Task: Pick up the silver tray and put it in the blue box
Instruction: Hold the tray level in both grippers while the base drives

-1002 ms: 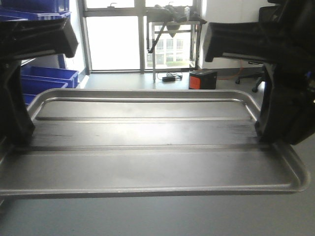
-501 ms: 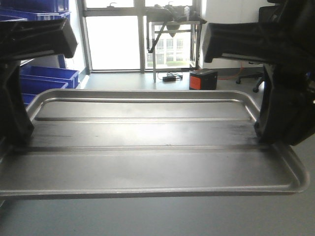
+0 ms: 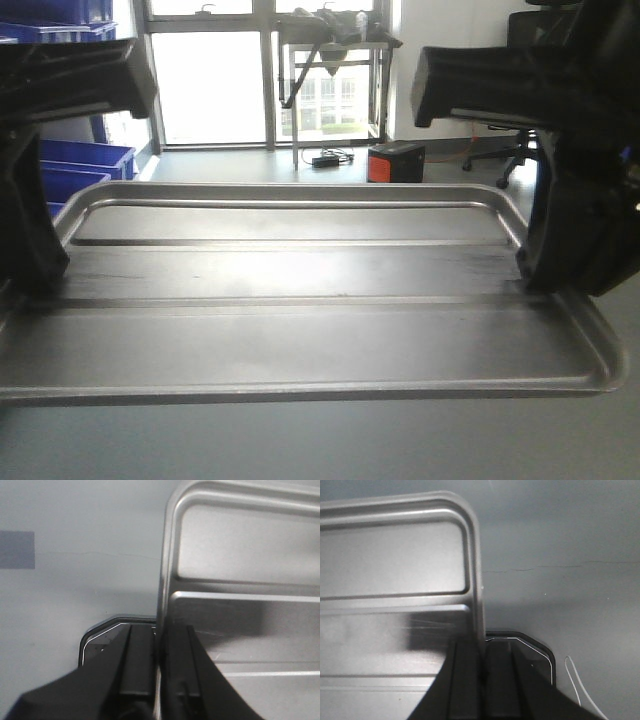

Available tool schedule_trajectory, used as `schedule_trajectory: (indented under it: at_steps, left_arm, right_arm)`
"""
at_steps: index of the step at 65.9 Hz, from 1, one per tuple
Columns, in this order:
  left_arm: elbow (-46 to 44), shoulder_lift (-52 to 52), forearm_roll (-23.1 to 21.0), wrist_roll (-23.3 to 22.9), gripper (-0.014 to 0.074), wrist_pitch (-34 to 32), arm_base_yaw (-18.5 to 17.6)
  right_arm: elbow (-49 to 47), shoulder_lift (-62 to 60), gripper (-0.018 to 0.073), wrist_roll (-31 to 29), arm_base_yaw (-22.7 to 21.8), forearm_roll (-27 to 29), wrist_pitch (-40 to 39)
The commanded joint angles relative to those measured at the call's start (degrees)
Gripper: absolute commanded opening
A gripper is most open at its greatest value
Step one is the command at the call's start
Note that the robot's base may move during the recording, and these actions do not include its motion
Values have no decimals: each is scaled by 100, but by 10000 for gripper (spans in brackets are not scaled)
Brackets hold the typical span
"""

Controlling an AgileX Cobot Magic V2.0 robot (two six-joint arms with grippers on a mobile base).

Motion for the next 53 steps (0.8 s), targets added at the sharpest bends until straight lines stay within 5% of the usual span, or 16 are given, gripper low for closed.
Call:
schedule_trajectory:
  at_steps: [1,53]
  left_arm:
    - [-154,-159,30,-34,-14,-163,-44]
    - [-154,-159,30,-34,-13,-163,-44]
  right_arm:
    - [-121,-118,73,12,-36,-190,-207]
    - [-121,-118,73,12,-29,-190,-208]
